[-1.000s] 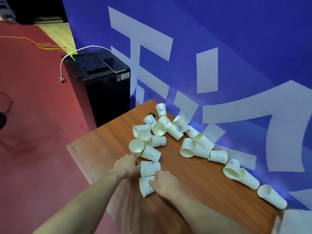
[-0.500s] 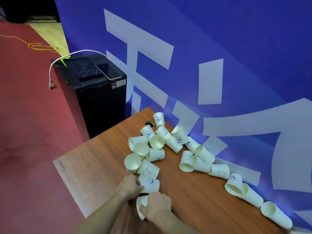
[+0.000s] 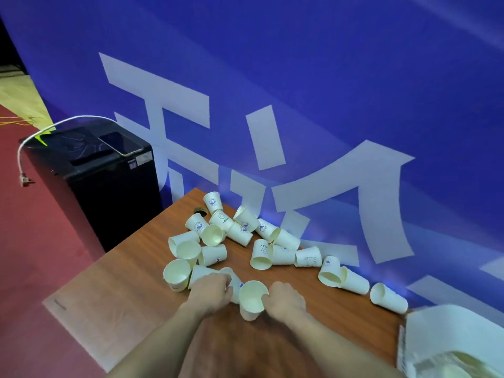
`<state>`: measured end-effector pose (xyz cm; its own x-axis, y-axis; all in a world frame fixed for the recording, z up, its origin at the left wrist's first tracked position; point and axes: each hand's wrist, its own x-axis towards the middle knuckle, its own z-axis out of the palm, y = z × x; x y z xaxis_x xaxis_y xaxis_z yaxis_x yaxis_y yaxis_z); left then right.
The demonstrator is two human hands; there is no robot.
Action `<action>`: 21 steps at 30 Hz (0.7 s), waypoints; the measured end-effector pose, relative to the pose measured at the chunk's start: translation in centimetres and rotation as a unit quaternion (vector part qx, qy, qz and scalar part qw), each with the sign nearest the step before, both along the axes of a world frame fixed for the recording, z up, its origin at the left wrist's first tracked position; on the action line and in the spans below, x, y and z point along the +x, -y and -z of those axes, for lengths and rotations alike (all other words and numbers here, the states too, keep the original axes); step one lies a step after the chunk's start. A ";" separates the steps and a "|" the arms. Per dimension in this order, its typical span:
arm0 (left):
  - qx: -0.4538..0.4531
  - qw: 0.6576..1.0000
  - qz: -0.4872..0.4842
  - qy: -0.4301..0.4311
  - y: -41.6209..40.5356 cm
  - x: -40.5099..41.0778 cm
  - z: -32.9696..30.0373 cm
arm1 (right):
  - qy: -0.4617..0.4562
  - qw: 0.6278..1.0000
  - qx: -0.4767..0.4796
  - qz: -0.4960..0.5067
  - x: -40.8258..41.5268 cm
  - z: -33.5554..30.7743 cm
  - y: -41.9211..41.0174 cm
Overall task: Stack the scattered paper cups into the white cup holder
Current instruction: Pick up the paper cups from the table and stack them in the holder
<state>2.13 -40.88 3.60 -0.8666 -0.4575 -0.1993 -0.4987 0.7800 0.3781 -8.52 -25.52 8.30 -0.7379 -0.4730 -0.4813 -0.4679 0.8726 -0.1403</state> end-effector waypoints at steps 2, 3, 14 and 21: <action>-0.040 0.998 0.050 0.012 -1.7 -1.7 -1.3 | -0.008 0.999 -0.020 0.040 -1.3 -0.8 -2.6; -0.057 0.996 0.074 0.016 -2.8 -2.5 -2.0 | -0.012 0.998 -0.028 0.057 -1.9 -1.3 -4.1; -0.123 0.946 0.299 0.024 -19.2 -9.4 -6.3 | -0.051 0.977 -0.090 0.188 -6.5 -3.5 -21.9; -0.115 0.917 0.380 0.039 -29.3 -13.0 -7.9 | -0.058 0.956 -0.140 0.250 -6.8 -3.8 -32.8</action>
<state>-10.86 -11.60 11.52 -0.9400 0.2348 -0.2476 0.2035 0.9682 0.1456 -15.36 7.30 12.13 -0.9462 -0.1451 -0.2892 -0.0276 0.9267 -0.3747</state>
